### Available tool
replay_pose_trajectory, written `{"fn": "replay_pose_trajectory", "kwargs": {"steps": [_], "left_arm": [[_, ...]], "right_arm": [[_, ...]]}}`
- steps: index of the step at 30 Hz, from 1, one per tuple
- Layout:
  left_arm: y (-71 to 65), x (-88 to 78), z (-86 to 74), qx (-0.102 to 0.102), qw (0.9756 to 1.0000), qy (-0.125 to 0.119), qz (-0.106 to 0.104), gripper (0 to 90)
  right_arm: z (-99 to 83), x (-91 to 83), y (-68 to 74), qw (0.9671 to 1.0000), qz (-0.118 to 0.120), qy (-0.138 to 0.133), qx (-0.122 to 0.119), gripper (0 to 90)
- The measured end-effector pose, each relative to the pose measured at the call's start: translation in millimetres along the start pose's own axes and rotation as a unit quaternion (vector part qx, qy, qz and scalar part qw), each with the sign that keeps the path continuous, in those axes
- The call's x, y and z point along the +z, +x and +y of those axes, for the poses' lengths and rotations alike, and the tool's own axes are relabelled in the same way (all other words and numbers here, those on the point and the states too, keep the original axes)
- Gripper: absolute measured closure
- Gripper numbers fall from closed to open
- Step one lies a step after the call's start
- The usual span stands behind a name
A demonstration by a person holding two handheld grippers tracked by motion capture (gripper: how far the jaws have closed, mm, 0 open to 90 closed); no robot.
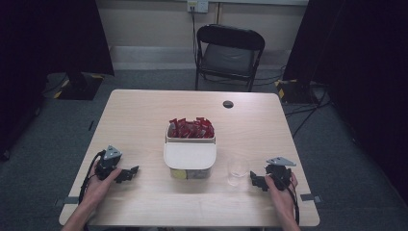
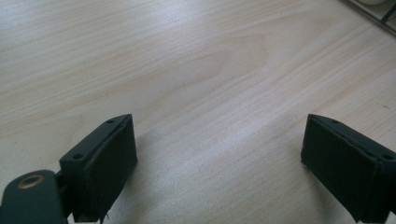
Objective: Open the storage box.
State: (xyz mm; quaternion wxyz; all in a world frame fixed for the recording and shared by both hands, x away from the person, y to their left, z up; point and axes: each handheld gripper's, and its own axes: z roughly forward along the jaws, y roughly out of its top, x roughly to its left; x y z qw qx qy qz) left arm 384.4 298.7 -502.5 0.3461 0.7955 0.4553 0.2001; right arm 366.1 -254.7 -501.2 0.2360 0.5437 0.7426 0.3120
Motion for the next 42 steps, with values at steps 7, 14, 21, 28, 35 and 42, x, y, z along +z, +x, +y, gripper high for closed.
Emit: {"fn": "replay_pose_trajectory", "kwargs": {"steps": [7, 14, 21, 28, 35, 42], "left_arm": [[-1.1, 0.0, 0.1, -0.002, 1.0000, 0.000, 0.002, 9.9], [-6.7, -2.6, 0.3, -0.002, 1.0000, 0.002, 0.000, 15.3], [-10.1, -6.0, 1.8, -0.003, 0.9999, -0.006, -0.016, 16.0], [-14.3, -11.5, 6.8, -0.015, 0.9990, -0.022, -0.037, 16.5], [-24.2, -13.7, 11.9, -0.008, 0.9980, -0.032, -0.054, 16.5], [-31.5, -15.5, 15.5, -0.006, 0.9954, -0.036, -0.088, 16.5]], "right_arm": [[0.0, 0.0, 0.0, 1.0000, 0.000, 0.000, 0.000, 3.8], [-0.4, -0.2, -0.2, 1.0000, 0.002, 0.000, -0.003, 3.9], [-0.8, -0.7, -0.7, 1.0000, 0.006, 0.000, -0.008, 3.8], [-1.0, -0.9, -1.7, 0.9999, 0.011, 0.000, -0.011, 3.8], [-1.0, -1.0, -2.1, 0.9998, 0.013, 0.000, -0.013, 3.8], [-1.0, -0.9, -2.2, 0.9998, 0.014, 0.000, -0.014, 3.8]]}}
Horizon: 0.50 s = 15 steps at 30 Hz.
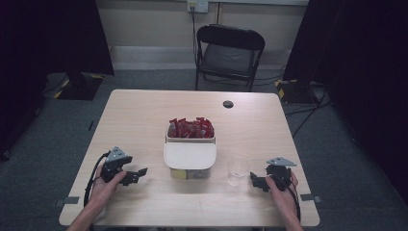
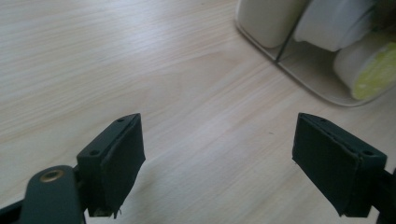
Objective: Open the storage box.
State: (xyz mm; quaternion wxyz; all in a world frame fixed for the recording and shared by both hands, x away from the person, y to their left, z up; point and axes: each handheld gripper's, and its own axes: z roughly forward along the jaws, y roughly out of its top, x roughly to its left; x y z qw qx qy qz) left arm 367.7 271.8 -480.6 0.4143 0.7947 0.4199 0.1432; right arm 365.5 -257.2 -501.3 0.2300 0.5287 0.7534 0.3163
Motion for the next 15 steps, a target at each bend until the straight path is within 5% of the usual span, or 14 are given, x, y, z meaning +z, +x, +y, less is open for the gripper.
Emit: {"fn": "replay_pose_trajectory", "kwargs": {"steps": [15], "left_arm": [[-23.9, 1.2, 16.1, 0.022, 0.9986, -0.015, -0.046, 15.9]], "right_arm": [[0.0, 0.0, -0.2, 1.0000, 0.001, 0.000, -0.001, 3.8]]}}
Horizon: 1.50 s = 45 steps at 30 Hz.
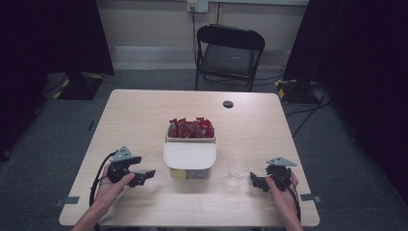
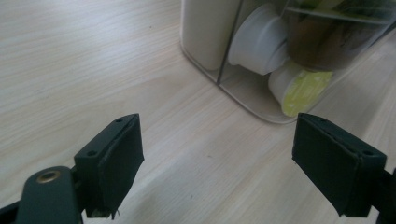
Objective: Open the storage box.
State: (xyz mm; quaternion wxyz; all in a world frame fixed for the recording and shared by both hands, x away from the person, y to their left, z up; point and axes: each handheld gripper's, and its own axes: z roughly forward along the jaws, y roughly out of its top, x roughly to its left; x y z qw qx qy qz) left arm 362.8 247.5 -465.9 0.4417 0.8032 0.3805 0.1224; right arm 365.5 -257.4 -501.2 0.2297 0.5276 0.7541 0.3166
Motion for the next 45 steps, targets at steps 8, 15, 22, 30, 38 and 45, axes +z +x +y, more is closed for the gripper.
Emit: {"fn": "replay_pose_trajectory", "kwargs": {"steps": [8, 15, 22, 30, 38, 45], "left_arm": [[-7.5, -0.3, 6.4, 0.005, 0.9997, -0.010, -0.021, 16.8], [-12.5, 1.7, 14.6, 0.012, 0.9994, -0.016, -0.028, 16.7], [-15.3, 4.1, 22.2, 0.011, 0.9989, -0.026, -0.038, 16.8], [-18.0, 7.2, 31.9, 0.006, 0.9986, -0.040, -0.036, 16.8], [-20.9, 7.0, 35.2, 0.014, 0.9984, -0.040, -0.038, 18.6], [-20.9, 6.9, 37.2, 0.004, 0.9979, -0.048, -0.043, 18.7]], "right_arm": [[-0.1, -0.1, -0.2, 1.0000, 0.001, 0.000, -0.001, 3.8], [-0.1, -0.1, -0.2, 1.0000, 0.001, 0.000, -0.001, 3.8], [-0.1, -0.1, -0.2, 1.0000, 0.001, 0.000, -0.001, 3.8], [-0.1, -0.1, -0.2, 1.0000, 0.001, 0.000, -0.001, 3.8], [-0.1, -0.1, -0.2, 1.0000, 0.001, 0.000, -0.001, 3.8], [-0.1, -0.1, -0.2, 1.0000, 0.001, 0.000, -0.001, 3.8]]}}
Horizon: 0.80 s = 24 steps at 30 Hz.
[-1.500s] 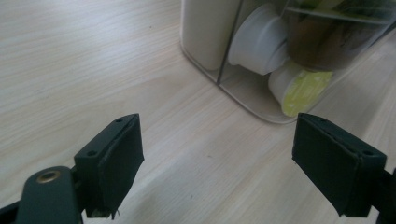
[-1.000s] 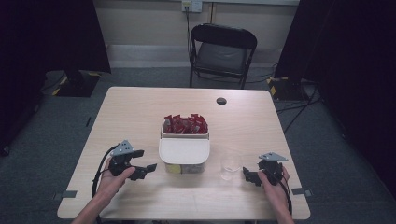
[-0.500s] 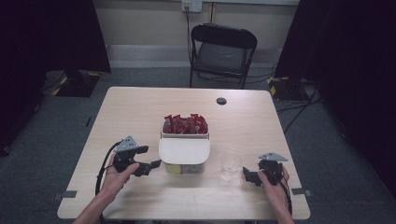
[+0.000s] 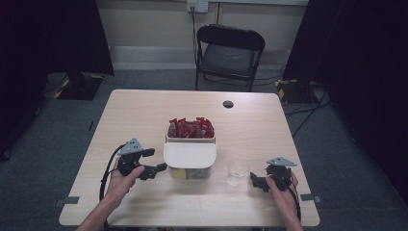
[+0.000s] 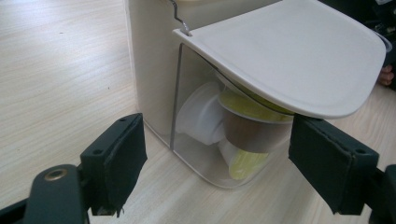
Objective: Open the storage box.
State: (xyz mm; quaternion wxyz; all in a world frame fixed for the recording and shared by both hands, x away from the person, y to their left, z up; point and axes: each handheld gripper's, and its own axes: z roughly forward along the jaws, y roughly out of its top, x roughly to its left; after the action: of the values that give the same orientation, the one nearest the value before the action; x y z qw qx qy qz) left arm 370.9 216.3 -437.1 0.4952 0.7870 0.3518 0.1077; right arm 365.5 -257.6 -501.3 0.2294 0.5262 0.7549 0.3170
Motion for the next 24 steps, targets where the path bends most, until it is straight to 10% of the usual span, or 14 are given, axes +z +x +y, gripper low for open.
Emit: {"fn": "replay_pose_trajectory", "kwargs": {"steps": [24], "left_arm": [[1.0, 1.7, 23.6, 0.004, 0.9998, -0.008, -0.018, 17.6]], "right_arm": [[0.0, 0.0, 0.0, 1.0000, 0.000, 0.000, 0.000, 3.8]]}}
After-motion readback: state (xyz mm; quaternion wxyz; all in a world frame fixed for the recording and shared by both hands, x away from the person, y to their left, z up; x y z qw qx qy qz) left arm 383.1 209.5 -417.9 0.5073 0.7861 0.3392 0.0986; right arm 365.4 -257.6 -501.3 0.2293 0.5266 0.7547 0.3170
